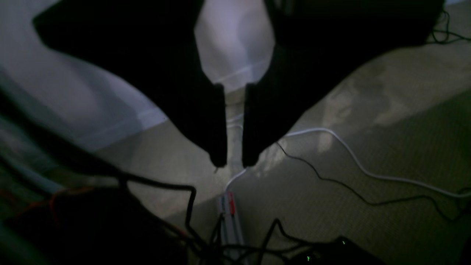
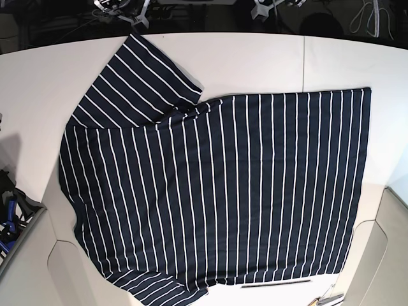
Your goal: Fold the T-shirt properly
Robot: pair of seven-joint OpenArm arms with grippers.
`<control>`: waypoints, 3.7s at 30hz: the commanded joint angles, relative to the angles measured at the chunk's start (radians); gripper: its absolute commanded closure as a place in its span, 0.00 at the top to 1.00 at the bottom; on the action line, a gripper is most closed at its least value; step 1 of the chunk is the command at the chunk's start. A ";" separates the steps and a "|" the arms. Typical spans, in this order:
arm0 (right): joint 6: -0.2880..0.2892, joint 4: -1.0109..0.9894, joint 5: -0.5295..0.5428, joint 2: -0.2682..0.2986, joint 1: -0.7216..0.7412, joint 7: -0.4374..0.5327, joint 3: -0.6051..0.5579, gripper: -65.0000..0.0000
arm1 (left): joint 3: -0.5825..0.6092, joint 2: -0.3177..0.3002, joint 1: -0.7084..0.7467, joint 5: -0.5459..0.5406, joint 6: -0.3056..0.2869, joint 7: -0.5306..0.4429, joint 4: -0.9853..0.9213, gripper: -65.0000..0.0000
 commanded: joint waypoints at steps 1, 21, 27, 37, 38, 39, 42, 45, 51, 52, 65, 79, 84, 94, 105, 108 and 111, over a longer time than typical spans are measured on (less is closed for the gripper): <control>0.020 0.027 0.006 0.010 -0.013 0.010 0.002 0.08 | -0.001 -0.009 0.024 -0.003 -0.010 0.004 0.016 0.13; 0.057 0.567 0.118 0.171 -0.451 -0.062 0.002 0.08 | -0.221 -0.044 0.369 -0.031 -0.010 0.100 0.384 0.13; 0.059 0.787 0.232 0.235 -0.564 -0.340 0.003 0.08 | -0.288 -0.047 0.499 -0.030 -0.010 0.103 0.565 0.13; 0.059 1.070 0.264 0.289 -0.708 -0.425 0.027 0.08 | -0.355 -0.047 0.679 -0.101 -0.010 0.181 0.891 0.13; 0.059 1.095 0.264 0.289 -0.721 -0.430 0.037 0.08 | -0.360 -0.047 0.694 -0.101 -0.010 0.187 0.921 0.13; 0.060 1.123 0.264 0.289 -0.734 -0.438 0.048 0.08 | -0.369 -0.047 0.711 -0.101 -0.011 0.191 0.950 0.13; 0.060 1.208 0.266 0.289 -0.766 -0.467 0.084 0.08 | -0.408 -0.047 0.758 -0.102 -0.010 0.197 1.042 0.13; 0.069 1.292 0.310 0.289 -0.796 -0.499 0.121 0.08 | -0.468 -0.047 0.801 -0.128 -0.011 0.212 1.135 0.13; 0.216 1.440 0.509 0.289 -0.845 -0.579 0.227 0.08 | -0.613 -0.047 0.822 -0.232 -0.058 0.344 1.276 0.23; 0.224 1.463 0.548 0.289 -0.849 -0.591 0.248 0.08 | -0.637 -0.047 0.822 -0.259 -0.078 0.360 1.291 0.25; 0.235 1.680 0.822 0.288 -0.828 -0.634 0.561 0.09 | -0.934 -0.061 0.819 -0.556 -0.198 0.439 1.381 0.44; 0.095 1.632 0.832 0.280 -0.651 -0.635 0.702 0.53 | -1.056 -0.130 0.759 -0.710 -0.197 0.439 1.389 0.60; 0.096 1.535 0.837 0.264 -0.586 -0.641 0.702 0.53 | -1.056 -0.130 0.691 -0.711 -0.177 0.438 1.388 0.68; 0.112 1.377 0.867 0.246 -0.517 -0.649 0.700 0.53 | -1.056 -0.130 0.592 -0.699 -0.111 0.404 1.376 0.70; 0.147 1.267 0.908 0.185 -0.470 -0.653 0.697 0.53 | -1.056 -0.212 0.401 -0.692 -0.102 0.401 1.145 0.70; 0.154 1.256 0.908 0.168 -0.467 -0.652 0.692 0.53 | -1.055 -0.241 0.358 -0.694 -0.103 0.400 1.086 0.70; 0.154 1.252 0.907 0.146 -0.453 -0.653 0.684 0.53 | -1.055 -0.266 0.326 -0.696 -0.102 0.397 1.033 0.70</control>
